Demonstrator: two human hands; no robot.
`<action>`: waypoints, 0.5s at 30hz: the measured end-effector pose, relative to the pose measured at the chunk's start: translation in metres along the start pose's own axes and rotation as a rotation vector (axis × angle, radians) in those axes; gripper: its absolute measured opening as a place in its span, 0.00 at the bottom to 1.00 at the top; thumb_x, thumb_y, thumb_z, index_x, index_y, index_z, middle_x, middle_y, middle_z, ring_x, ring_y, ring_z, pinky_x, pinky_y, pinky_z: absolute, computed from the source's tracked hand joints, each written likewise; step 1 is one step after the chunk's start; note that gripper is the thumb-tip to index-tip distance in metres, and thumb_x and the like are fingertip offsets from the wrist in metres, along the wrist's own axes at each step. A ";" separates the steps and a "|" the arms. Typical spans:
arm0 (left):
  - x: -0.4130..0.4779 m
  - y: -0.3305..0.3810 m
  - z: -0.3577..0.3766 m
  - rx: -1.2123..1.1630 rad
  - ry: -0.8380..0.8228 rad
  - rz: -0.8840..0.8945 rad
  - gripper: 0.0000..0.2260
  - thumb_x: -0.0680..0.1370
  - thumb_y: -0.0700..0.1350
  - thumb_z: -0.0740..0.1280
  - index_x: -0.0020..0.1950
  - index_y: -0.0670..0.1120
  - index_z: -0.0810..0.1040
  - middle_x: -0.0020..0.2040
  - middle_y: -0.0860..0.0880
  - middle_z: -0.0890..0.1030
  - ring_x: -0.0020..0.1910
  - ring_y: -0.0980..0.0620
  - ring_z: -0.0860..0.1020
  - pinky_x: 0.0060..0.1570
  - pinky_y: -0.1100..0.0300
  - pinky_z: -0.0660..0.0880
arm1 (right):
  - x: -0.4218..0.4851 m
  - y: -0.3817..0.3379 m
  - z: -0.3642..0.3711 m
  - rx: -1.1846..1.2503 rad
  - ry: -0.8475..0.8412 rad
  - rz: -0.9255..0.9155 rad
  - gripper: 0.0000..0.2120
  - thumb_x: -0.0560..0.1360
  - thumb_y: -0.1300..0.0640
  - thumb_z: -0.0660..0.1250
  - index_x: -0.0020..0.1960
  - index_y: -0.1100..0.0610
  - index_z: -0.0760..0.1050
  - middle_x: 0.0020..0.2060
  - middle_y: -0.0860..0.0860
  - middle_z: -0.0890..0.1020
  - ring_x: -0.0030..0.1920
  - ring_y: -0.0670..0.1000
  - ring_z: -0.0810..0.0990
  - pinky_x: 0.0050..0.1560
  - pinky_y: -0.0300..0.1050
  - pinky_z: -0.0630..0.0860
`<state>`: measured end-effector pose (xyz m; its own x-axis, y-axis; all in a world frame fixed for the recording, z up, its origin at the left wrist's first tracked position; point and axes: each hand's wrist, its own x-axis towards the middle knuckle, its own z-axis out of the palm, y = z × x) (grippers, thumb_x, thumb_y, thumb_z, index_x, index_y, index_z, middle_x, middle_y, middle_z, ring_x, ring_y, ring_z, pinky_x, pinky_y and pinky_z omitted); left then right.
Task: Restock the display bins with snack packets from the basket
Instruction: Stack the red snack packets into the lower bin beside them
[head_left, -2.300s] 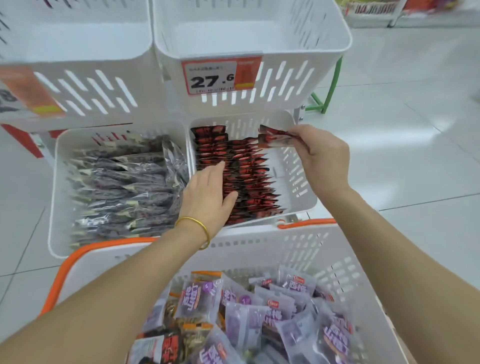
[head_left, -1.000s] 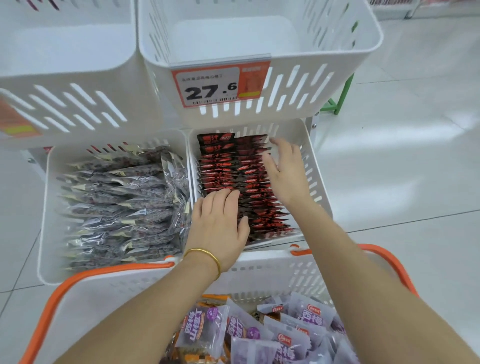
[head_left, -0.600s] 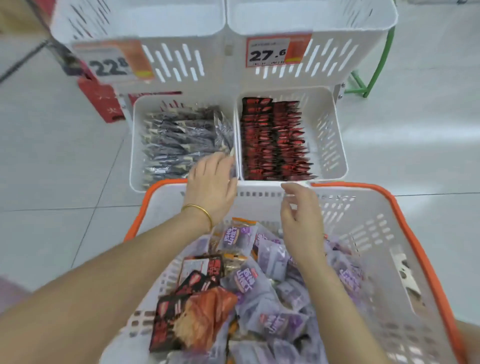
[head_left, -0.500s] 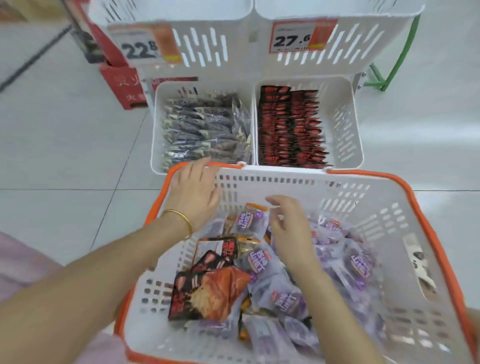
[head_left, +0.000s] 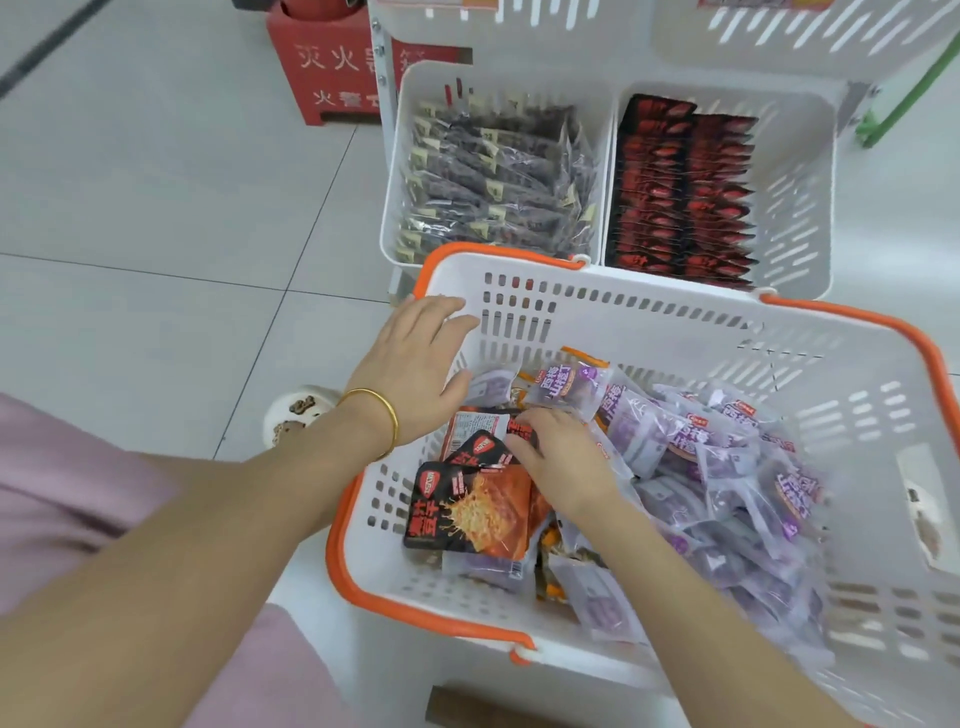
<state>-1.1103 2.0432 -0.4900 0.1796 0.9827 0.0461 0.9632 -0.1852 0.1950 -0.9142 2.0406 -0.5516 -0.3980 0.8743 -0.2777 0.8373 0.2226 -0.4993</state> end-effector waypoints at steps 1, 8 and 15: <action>0.000 0.000 0.000 0.003 -0.002 0.004 0.25 0.73 0.51 0.54 0.64 0.41 0.72 0.65 0.41 0.71 0.66 0.40 0.66 0.70 0.43 0.61 | -0.005 -0.003 0.006 -0.061 -0.035 0.011 0.24 0.78 0.40 0.56 0.66 0.55 0.70 0.60 0.53 0.76 0.63 0.55 0.71 0.59 0.49 0.70; -0.001 0.000 0.001 0.038 0.011 0.002 0.26 0.73 0.53 0.52 0.65 0.42 0.71 0.66 0.41 0.71 0.68 0.41 0.66 0.72 0.45 0.56 | -0.015 -0.025 0.018 -0.287 -0.171 0.086 0.42 0.65 0.27 0.62 0.70 0.52 0.62 0.63 0.53 0.72 0.65 0.58 0.68 0.64 0.55 0.65; -0.001 0.001 0.001 0.068 -0.006 -0.002 0.27 0.73 0.54 0.52 0.67 0.42 0.70 0.67 0.42 0.70 0.69 0.41 0.64 0.73 0.46 0.55 | -0.025 -0.015 0.012 -0.174 -0.161 0.078 0.30 0.67 0.34 0.69 0.57 0.55 0.72 0.61 0.50 0.69 0.62 0.54 0.67 0.63 0.51 0.68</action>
<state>-1.1091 2.0423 -0.4906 0.1783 0.9832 0.0402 0.9749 -0.1820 0.1280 -0.9209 2.0105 -0.5468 -0.3725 0.8150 -0.4438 0.9143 0.2404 -0.3261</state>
